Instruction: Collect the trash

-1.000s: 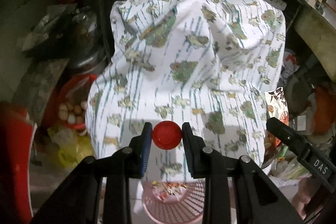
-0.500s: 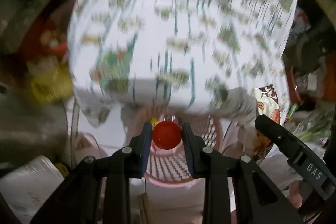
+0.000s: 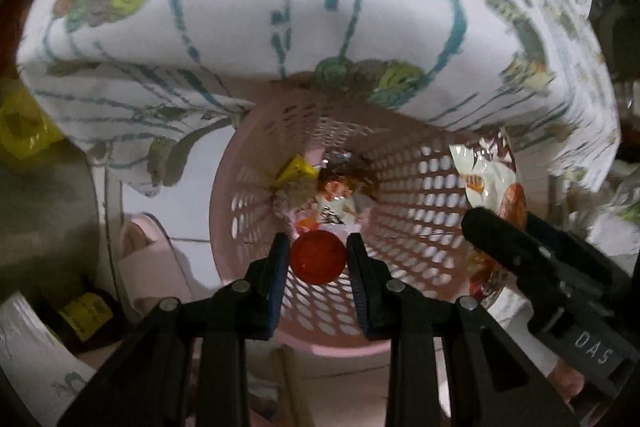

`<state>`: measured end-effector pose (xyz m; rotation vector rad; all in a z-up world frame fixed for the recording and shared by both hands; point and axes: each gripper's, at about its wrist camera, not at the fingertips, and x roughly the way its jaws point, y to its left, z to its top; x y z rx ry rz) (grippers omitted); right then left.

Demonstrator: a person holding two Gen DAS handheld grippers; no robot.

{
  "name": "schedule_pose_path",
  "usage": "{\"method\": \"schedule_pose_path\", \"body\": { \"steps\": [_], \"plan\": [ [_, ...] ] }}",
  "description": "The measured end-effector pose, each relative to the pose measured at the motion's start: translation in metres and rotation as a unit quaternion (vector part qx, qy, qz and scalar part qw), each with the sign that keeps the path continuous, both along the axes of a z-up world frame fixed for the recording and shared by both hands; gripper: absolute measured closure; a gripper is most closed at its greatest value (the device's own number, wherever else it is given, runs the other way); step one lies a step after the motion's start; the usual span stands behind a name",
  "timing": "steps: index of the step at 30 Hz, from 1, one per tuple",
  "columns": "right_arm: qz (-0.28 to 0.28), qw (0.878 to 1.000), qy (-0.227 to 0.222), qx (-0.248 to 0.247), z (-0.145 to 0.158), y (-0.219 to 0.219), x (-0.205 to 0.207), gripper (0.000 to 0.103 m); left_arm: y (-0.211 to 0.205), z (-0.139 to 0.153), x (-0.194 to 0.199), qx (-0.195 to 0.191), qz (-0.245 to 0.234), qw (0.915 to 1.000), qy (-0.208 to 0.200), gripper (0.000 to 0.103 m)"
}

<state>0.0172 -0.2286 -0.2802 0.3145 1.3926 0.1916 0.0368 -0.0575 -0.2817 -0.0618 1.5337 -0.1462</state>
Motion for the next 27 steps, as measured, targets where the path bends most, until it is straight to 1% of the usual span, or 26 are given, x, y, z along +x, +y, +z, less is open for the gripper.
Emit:
{"method": "schedule_pose_path", "body": {
  "steps": [1,3,4,7,10,11,12,13,15,17,20,23,25,27],
  "plan": [
    [-0.003,1.000,0.002,0.000,-0.006,0.000,0.002,0.045,-0.002,-0.003,-0.001,0.006,-0.009,0.9999,-0.004,0.076],
    [-0.010,1.000,0.007,-0.001,-0.018,0.001,0.006,0.044,-0.005,-0.006,0.000,0.017,-0.018,0.9997,-0.008,0.061],
    [-0.013,1.000,0.008,-0.003,-0.023,0.002,0.008,0.043,-0.005,-0.007,0.000,0.023,-0.019,0.9995,-0.012,0.049],
    [-0.027,0.999,0.015,-0.016,-0.036,0.001,0.014,0.040,-0.008,-0.008,0.000,0.039,-0.036,0.9982,-0.028,0.047],
    [-0.031,0.999,0.027,-0.014,-0.049,0.002,0.017,0.039,-0.010,-0.011,-0.001,0.046,-0.039,0.9977,-0.030,0.041],
    [-0.031,0.999,0.030,-0.014,-0.051,0.003,0.016,0.037,-0.010,-0.011,0.000,0.048,-0.038,0.9976,-0.031,0.040],
    [-0.030,0.999,0.029,-0.015,-0.052,0.004,0.016,0.033,-0.011,-0.011,0.001,0.050,-0.037,0.9976,-0.032,0.039],
    [-0.030,0.999,0.028,-0.017,-0.051,0.005,0.016,0.032,-0.011,-0.012,0.001,0.051,-0.035,0.9976,-0.032,0.036],
    [-0.025,0.999,0.025,-0.026,-0.046,0.005,0.015,0.028,-0.008,-0.009,0.001,0.055,-0.029,0.9975,-0.035,0.036],
    [-0.019,0.999,0.020,-0.044,-0.034,0.006,0.014,0.028,-0.005,0.002,-0.001,0.056,-0.021,0.9972,-0.043,0.035],
    [-0.021,0.998,0.005,-0.058,-0.004,0.001,0.012,0.028,0.001,0.030,-0.005,0.048,-0.010,0.9960,-0.075,0.035],
    [-0.015,0.997,-0.030,-0.070,0.038,0.002,0.012,0.028,0.001,0.068,-0.008,0.047,-0.004,0.9919,-0.118,0.033],
    [-0.011,0.995,-0.058,-0.085,0.069,0.002,0.011,0.027,0.003,0.096,-0.010,0.050,0.005,0.9875,-0.149,0.033],
    [-0.014,0.992,-0.089,-0.087,0.101,-0.004,0.011,0.022,0.008,0.120,-0.012,0.050,0.011,0.9832,-0.175,0.031]
  ]
}}
